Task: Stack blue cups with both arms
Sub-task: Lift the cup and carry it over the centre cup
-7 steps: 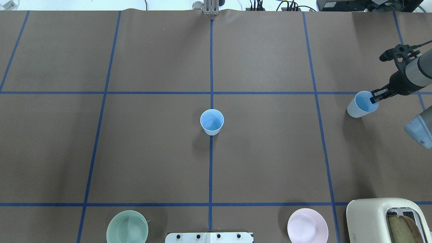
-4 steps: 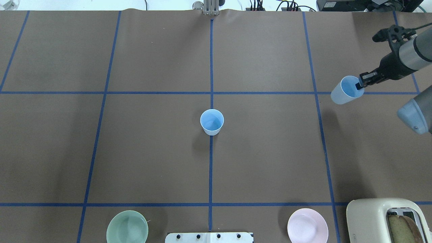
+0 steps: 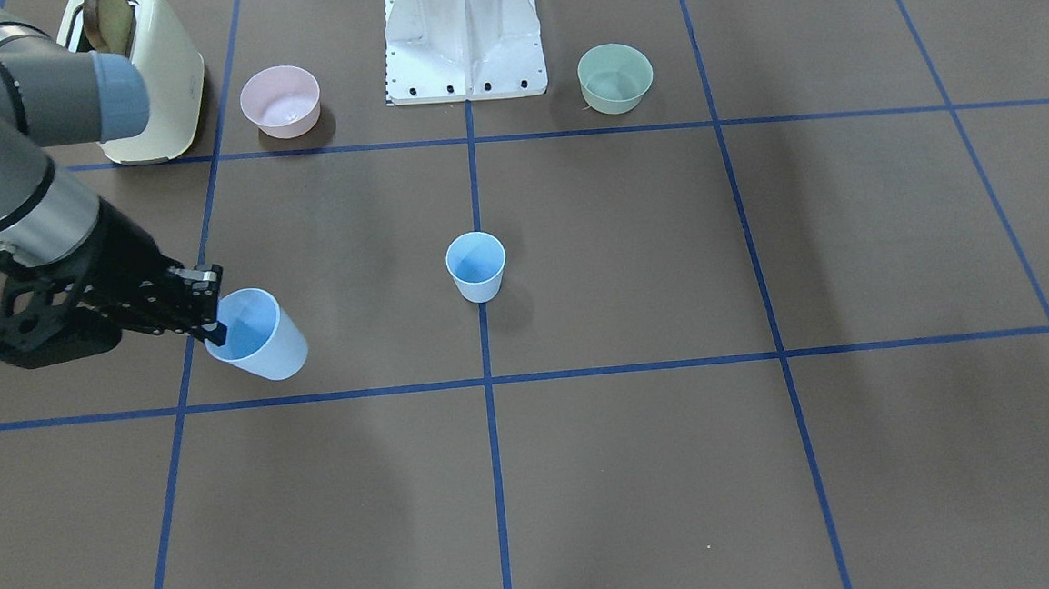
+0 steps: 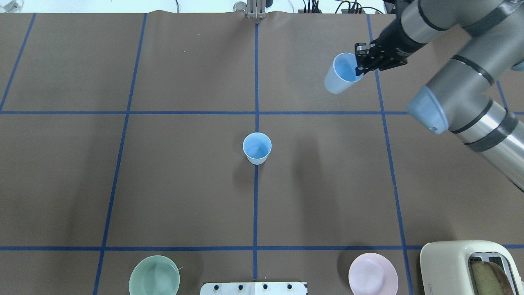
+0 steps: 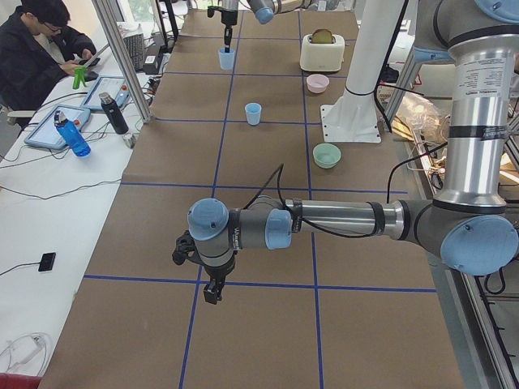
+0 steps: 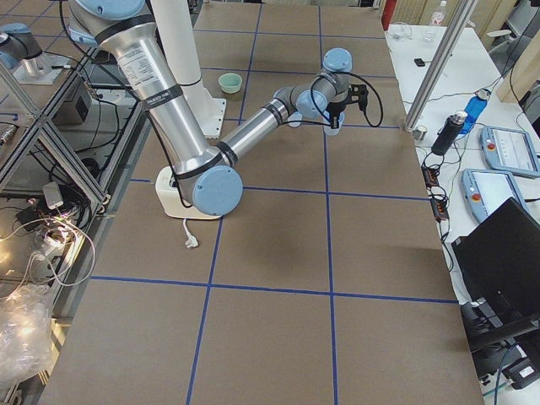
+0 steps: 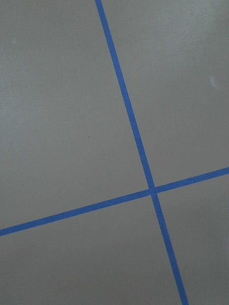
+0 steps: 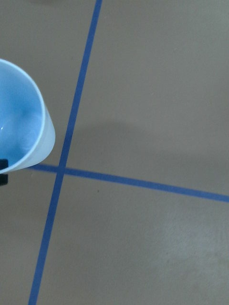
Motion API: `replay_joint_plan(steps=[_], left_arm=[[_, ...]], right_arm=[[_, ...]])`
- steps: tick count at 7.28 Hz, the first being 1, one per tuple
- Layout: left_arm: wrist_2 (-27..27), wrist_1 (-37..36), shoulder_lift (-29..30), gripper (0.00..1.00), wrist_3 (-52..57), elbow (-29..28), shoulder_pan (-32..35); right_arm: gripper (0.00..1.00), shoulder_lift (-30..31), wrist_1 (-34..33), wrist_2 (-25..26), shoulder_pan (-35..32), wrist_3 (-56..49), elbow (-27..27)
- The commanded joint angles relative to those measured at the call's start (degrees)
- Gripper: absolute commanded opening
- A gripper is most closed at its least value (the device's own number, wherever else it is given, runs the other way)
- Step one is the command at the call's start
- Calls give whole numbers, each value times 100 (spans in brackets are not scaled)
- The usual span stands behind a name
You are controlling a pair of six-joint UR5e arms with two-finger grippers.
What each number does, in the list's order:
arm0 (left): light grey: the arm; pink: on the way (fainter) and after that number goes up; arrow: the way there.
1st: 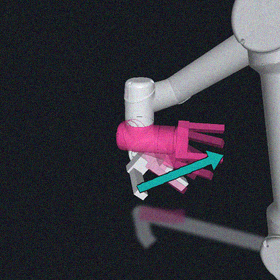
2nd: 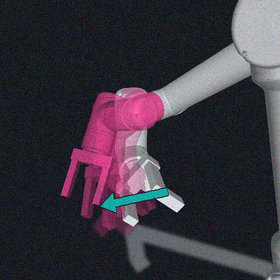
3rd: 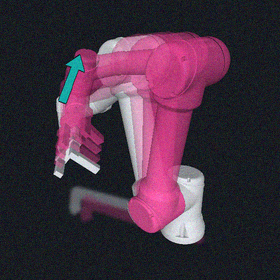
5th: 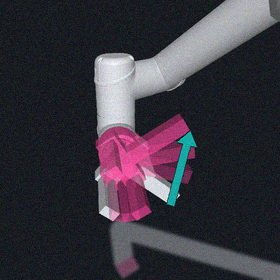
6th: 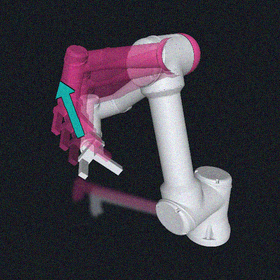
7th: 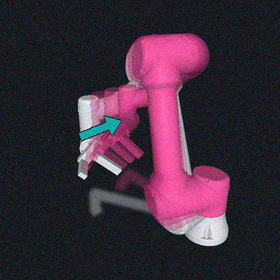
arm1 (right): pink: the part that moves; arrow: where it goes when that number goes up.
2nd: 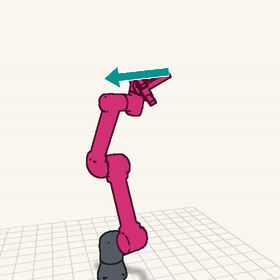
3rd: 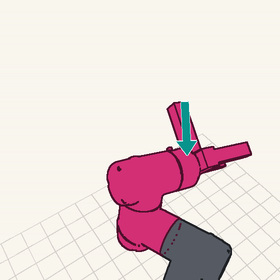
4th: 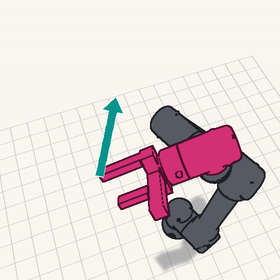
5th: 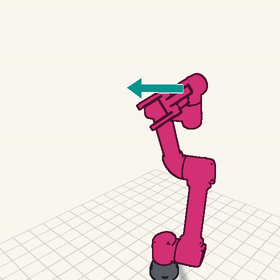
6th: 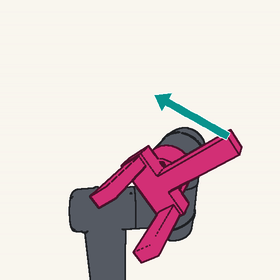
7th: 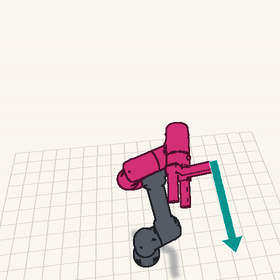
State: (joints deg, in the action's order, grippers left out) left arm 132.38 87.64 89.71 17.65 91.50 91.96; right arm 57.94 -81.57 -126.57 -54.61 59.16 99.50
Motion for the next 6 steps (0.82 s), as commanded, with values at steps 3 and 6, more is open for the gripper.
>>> replay_joint_plan(steps=[3,6], left_arm=[[306,17,-339,98,-605,447,7],[306,34,-349,98,-605,456,7]], right_arm=[[0,-1714,-1836,1850,1862,1998,-62],[0,-1646,-1889,2153,2305,2047,-281]])
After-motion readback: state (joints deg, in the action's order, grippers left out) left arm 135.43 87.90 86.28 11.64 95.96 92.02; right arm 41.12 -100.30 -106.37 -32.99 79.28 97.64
